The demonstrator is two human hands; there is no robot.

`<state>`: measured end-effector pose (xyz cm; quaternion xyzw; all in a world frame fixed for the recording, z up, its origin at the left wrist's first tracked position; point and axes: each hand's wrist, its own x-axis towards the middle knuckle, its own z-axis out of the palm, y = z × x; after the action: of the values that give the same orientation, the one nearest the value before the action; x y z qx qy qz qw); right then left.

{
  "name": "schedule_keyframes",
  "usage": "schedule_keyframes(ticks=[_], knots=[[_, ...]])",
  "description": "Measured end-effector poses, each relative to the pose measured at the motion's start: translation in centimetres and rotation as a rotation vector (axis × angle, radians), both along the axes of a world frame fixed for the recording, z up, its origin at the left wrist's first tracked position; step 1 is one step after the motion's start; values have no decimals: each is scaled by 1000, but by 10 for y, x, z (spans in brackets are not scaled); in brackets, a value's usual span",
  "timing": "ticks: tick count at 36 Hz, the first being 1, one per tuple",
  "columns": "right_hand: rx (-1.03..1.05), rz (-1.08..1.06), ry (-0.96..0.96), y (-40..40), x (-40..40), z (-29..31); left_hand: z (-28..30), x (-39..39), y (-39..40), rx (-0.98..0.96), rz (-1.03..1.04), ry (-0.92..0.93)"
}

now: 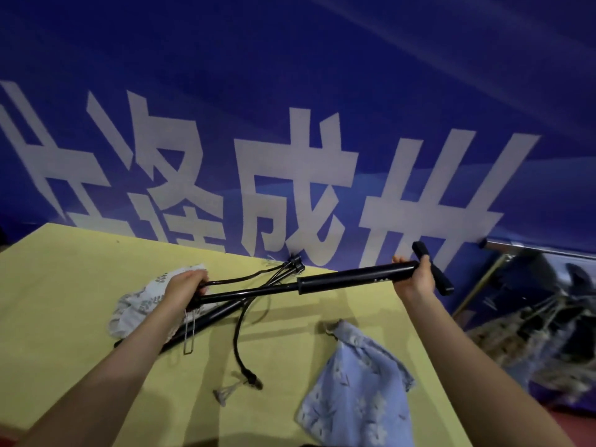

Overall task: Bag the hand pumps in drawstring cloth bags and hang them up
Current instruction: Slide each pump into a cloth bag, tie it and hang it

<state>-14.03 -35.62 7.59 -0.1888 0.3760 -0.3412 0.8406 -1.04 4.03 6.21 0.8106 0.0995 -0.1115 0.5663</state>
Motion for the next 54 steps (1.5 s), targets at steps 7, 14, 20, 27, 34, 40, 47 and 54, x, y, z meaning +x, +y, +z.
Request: schedule_keyframes(ticks=[7, 14, 20, 27, 34, 40, 47, 54], knots=[[-8, -89, -74, -12, -9, 0, 6, -4, -8, -74, -53, -37], [-26, -38, -134, 17, 3, 13, 15, -21, -20, -153, -63, -47], [20, 12, -179, 35, 15, 14, 28, -28, -26, -181, -53, -62], [109, 41, -173, 55, 19, 4, 46, -29, -42, -126, -47, -140], [190, 74, -176, 68, 15, -12, 56, -38, -63, -78, -82, -191], [162, 124, -222, 81, 12, -7, 56, -47, -74, -26, -100, -233], [136, 193, -237, 83, 8, 2, 44, -51, -68, 33, -237, -90], [40, 368, -232, 85, -3, -6, 2, -55, -53, 233, -645, 265]])
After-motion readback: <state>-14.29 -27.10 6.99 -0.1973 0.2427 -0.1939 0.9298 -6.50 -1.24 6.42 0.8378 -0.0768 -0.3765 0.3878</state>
